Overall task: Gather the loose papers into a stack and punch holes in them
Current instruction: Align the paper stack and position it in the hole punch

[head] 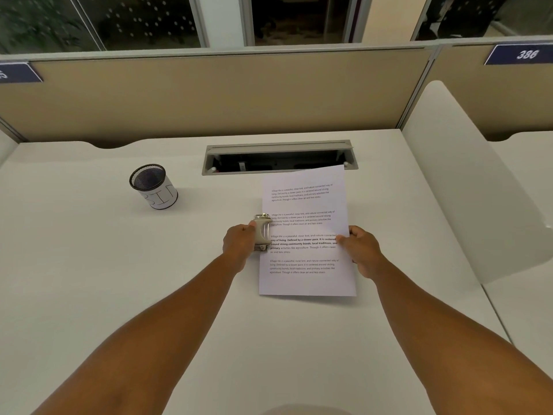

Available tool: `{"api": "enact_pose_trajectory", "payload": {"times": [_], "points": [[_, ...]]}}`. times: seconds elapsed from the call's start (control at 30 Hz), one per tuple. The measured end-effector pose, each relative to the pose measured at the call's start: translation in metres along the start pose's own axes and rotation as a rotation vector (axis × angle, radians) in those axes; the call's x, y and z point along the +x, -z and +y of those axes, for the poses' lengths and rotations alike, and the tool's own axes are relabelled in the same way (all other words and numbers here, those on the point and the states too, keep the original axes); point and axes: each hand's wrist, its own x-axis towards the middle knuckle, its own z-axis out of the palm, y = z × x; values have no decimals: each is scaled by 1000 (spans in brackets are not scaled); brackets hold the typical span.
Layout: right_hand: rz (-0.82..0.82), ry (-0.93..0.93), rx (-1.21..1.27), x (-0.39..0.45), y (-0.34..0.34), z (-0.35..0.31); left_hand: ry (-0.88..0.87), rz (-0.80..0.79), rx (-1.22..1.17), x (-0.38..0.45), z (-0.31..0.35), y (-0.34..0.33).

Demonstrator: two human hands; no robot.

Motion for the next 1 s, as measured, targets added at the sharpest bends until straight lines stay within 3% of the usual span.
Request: {"api": "enact_pose_trajectory", "payload": {"times": [0.67, 1.0], "points": [[5, -92, -48, 2, 18, 25, 77, -65, 167, -18, -9, -14], [-12, -103, -95, 9, 14, 29, 112, -81, 134, -17, -8, -13]]}}
